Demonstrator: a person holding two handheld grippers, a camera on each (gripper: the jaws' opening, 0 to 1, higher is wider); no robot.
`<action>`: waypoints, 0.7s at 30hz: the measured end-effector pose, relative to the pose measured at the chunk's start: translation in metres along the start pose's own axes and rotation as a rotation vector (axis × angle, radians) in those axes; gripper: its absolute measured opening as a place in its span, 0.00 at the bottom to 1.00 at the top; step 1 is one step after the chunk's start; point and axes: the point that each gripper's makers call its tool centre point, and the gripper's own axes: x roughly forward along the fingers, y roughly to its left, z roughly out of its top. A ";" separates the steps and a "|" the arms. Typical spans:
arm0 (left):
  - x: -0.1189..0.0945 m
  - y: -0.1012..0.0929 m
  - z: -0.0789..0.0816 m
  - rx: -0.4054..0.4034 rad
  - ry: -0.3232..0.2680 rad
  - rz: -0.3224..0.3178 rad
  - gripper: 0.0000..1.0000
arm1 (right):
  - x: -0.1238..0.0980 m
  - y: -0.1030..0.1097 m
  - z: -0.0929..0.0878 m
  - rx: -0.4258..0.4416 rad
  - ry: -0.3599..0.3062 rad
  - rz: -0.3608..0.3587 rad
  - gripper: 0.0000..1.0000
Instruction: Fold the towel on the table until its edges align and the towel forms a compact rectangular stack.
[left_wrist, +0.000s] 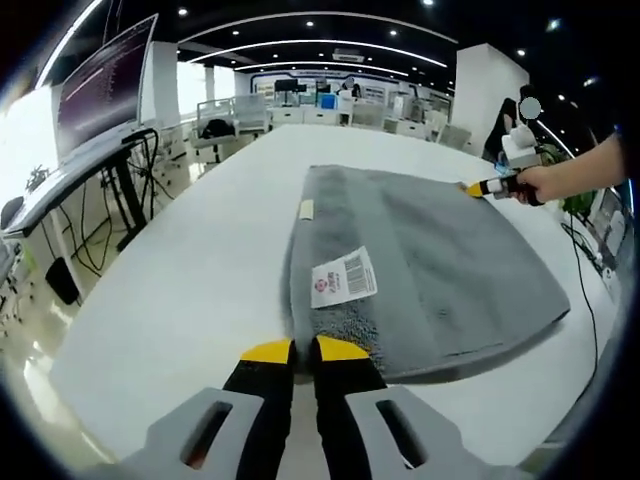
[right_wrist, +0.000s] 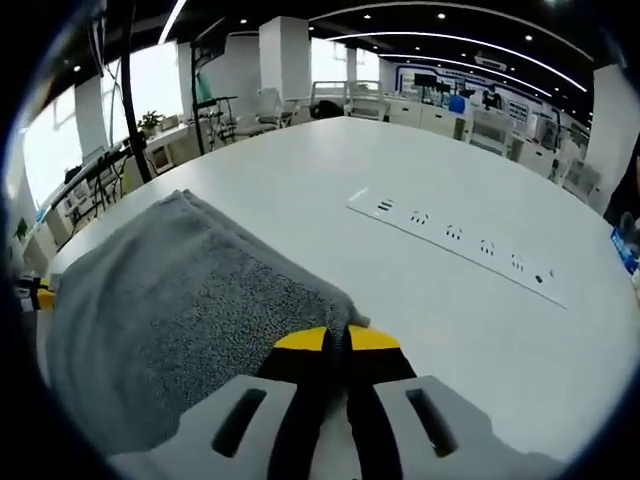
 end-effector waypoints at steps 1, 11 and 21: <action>-0.001 -0.001 0.000 -0.003 -0.004 -0.001 0.07 | 0.001 -0.002 0.001 -0.002 0.004 -0.003 0.03; -0.014 -0.022 -0.011 0.013 -0.027 -0.036 0.07 | -0.024 -0.011 -0.020 -0.026 0.073 -0.052 0.03; -0.025 -0.043 -0.022 0.066 -0.028 -0.063 0.07 | -0.048 -0.024 -0.042 -0.031 0.098 -0.088 0.03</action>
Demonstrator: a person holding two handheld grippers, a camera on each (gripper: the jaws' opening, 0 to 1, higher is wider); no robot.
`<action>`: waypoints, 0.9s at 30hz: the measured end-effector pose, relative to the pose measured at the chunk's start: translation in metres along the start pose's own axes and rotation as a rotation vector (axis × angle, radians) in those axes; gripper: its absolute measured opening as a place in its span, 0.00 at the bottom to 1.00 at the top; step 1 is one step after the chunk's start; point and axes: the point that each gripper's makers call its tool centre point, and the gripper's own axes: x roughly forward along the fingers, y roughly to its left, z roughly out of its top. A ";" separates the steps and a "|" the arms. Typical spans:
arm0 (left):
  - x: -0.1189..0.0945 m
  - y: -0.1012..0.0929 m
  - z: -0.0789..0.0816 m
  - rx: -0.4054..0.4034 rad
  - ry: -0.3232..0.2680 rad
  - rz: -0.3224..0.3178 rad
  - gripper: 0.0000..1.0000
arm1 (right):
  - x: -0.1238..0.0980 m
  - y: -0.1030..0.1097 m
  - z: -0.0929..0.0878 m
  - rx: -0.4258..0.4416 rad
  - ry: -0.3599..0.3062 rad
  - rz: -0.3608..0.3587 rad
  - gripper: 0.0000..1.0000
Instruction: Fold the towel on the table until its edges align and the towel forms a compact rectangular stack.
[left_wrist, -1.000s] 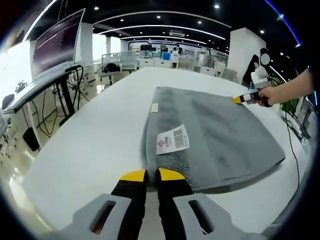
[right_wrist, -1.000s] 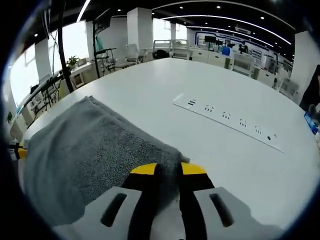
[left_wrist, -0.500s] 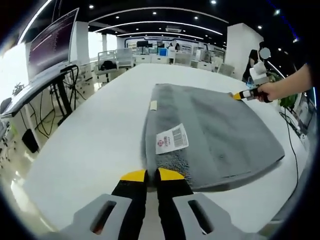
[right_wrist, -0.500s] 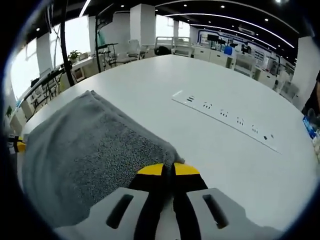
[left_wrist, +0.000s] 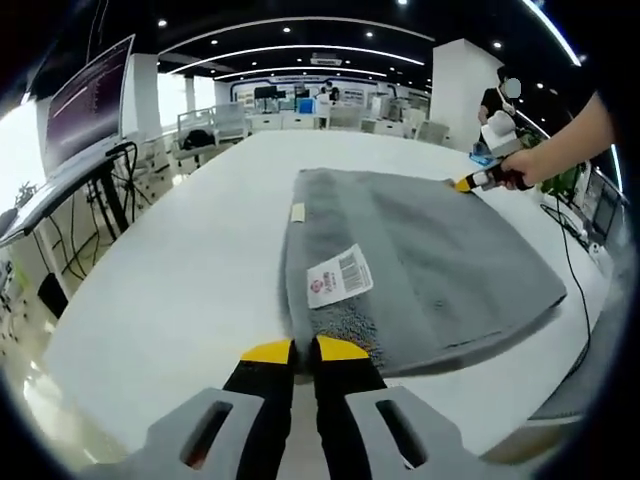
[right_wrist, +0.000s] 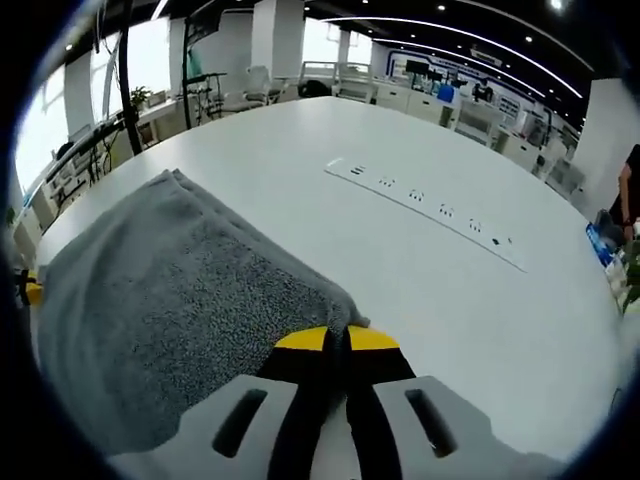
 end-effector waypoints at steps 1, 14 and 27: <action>-0.001 -0.002 -0.001 0.002 0.000 -0.001 0.07 | 0.000 -0.001 -0.001 0.000 0.002 -0.001 0.03; -0.010 -0.027 -0.002 0.023 -0.015 -0.028 0.07 | -0.022 -0.007 -0.019 0.014 0.013 -0.045 0.03; -0.014 -0.047 -0.003 0.048 -0.004 -0.057 0.07 | -0.024 -0.031 -0.032 0.029 0.014 -0.059 0.03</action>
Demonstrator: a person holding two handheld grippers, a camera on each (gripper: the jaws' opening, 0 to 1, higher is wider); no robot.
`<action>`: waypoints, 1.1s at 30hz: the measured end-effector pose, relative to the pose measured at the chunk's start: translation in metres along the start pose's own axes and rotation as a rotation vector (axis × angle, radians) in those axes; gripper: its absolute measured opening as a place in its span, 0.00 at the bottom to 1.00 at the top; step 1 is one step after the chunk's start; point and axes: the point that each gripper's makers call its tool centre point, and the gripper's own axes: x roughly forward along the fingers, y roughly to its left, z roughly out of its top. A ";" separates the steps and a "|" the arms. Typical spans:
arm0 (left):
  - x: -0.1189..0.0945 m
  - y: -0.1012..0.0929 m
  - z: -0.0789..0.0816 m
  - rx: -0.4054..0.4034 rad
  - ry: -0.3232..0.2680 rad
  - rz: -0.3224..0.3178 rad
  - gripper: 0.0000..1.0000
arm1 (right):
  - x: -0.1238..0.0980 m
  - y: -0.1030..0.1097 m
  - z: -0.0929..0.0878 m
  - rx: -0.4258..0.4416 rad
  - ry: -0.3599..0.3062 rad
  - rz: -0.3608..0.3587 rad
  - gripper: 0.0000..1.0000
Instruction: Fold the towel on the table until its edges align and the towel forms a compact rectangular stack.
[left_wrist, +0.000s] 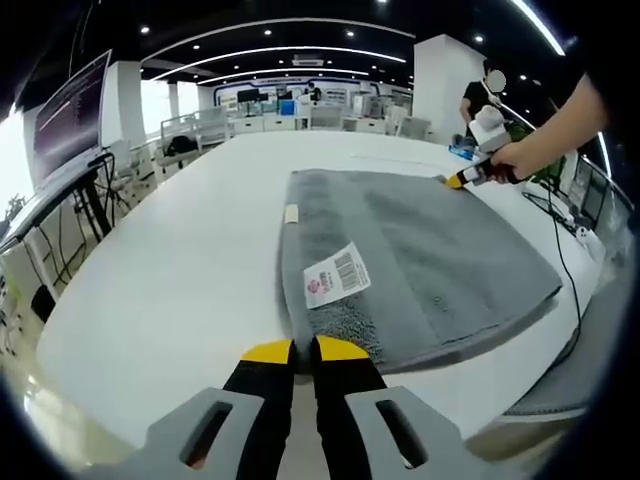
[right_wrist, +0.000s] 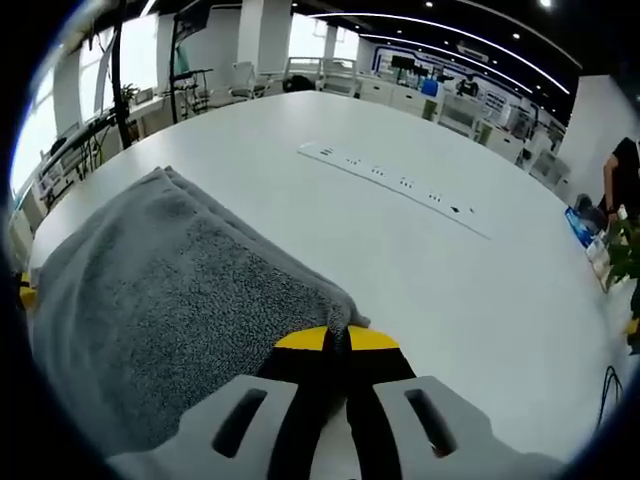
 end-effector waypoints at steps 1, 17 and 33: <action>0.000 -0.001 0.000 0.001 0.000 -0.002 0.07 | -0.002 0.000 -0.001 -0.001 0.001 0.000 0.03; 0.002 -0.014 0.000 0.027 0.027 -0.029 0.07 | -0.017 -0.005 -0.011 0.029 0.017 -0.004 0.03; 0.002 -0.056 0.001 0.096 0.051 -0.104 0.07 | -0.034 -0.038 -0.030 0.028 0.023 -0.020 0.03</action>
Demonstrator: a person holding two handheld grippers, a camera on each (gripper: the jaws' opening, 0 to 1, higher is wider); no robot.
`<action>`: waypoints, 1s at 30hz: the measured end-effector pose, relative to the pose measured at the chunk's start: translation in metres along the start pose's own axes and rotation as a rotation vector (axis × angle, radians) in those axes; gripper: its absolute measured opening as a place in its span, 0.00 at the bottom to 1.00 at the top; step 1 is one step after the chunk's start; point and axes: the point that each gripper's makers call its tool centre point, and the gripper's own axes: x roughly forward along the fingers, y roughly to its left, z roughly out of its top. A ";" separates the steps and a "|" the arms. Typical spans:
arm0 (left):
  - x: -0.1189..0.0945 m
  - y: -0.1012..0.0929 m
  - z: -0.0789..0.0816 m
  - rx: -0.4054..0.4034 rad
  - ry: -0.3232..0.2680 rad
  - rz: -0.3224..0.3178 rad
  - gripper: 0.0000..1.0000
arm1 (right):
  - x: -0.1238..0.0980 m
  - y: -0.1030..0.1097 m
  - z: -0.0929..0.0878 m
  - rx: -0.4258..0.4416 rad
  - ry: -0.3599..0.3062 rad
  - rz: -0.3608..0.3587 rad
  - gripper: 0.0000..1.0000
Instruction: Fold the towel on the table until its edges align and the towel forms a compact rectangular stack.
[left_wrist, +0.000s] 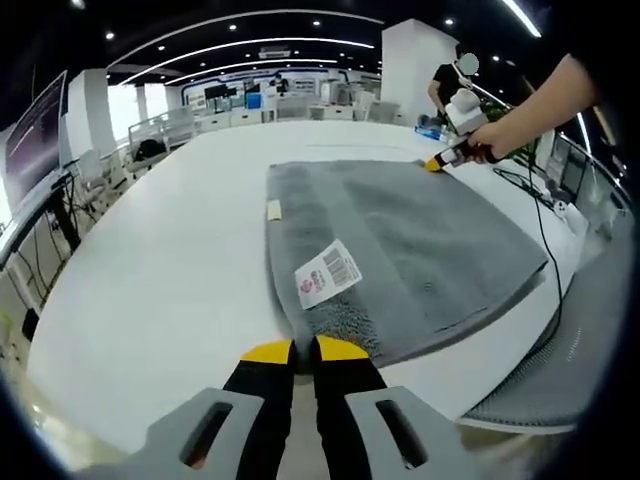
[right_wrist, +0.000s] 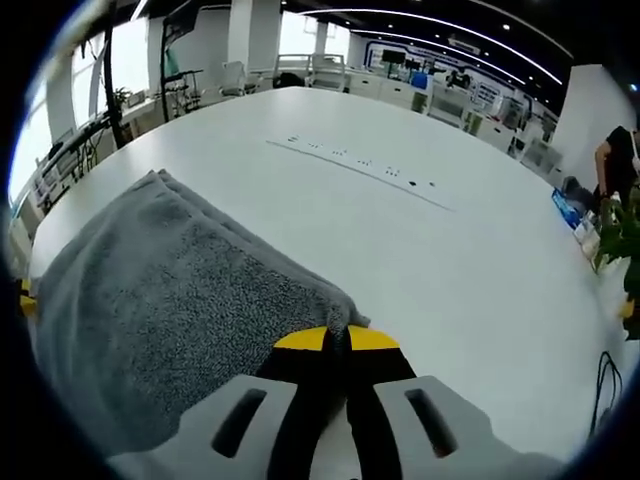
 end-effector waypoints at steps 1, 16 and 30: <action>0.000 -0.001 0.000 0.002 0.000 -0.002 0.07 | 0.000 -0.003 -0.001 0.003 0.002 -0.003 0.03; 0.003 -0.011 0.000 0.024 -0.003 -0.022 0.07 | -0.009 -0.036 0.008 0.151 -0.072 -0.013 0.06; 0.003 -0.011 -0.002 -0.008 -0.034 -0.018 0.07 | -0.008 -0.023 -0.006 0.148 -0.003 -0.023 0.03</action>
